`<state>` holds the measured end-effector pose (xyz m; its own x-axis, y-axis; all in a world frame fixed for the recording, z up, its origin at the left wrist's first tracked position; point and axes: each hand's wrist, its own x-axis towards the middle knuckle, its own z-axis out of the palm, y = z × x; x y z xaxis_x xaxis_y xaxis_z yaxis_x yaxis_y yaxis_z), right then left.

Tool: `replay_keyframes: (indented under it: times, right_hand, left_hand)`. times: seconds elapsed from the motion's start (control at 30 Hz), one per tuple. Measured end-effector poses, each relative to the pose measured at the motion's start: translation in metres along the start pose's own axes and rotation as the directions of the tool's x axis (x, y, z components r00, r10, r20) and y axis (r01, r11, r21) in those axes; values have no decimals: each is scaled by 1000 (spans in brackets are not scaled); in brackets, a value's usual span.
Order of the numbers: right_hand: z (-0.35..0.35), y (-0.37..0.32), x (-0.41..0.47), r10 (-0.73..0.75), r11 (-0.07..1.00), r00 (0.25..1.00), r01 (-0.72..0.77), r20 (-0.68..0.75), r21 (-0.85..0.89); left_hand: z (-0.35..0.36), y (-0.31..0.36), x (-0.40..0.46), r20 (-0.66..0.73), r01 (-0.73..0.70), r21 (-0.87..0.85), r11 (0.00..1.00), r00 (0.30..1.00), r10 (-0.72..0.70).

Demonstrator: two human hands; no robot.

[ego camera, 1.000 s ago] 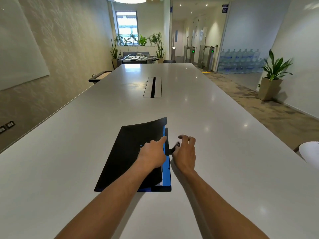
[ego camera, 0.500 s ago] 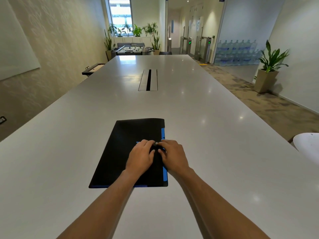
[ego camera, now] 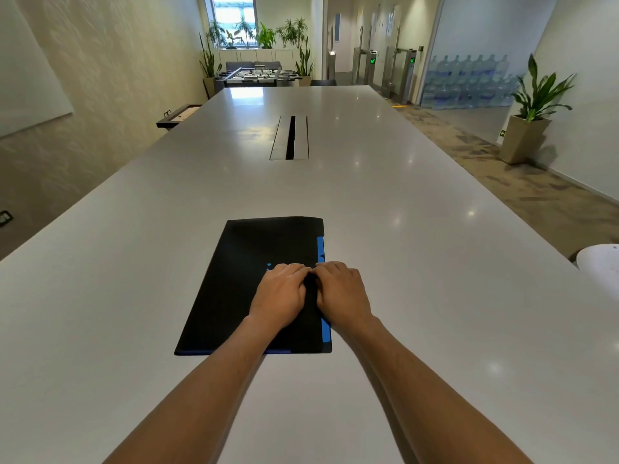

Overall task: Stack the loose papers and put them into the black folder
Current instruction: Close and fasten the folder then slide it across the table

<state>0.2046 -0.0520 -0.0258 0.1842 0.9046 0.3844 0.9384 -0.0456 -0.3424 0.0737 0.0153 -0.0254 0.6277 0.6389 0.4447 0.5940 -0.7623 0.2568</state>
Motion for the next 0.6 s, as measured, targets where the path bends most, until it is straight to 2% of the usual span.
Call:
replay_keyframes:
  times: [0.2,0.3,0.37,0.43,0.5,0.6]
  right_hand:
    - [-2,-1,-1,15,1000,999,-16,46,18]
    - [-6,-2,-4,32,998,999,-33,25,57]
    - [-9,-4,-6,132,981,991,-129,-11,145]
    - [-14,-8,-8,259,945,966,-249,-22,214]
    - [-18,-11,-10,329,926,944,-321,-6,196]
    - [-24,-17,-13,379,909,923,-385,64,161]
  left_hand:
    - [-1,-1,0,26,16,-29,999,1000,-15]
    - [-2,0,-2,25,119,-143,983,993,-116]
    - [-9,1,-1,-31,195,-224,955,978,-207]
    - [-20,-2,2,-119,265,-217,939,948,-295]
    - [-32,-8,3,-175,379,-111,919,902,-394]
    - [-44,-18,-6,-156,599,27,800,793,-589]
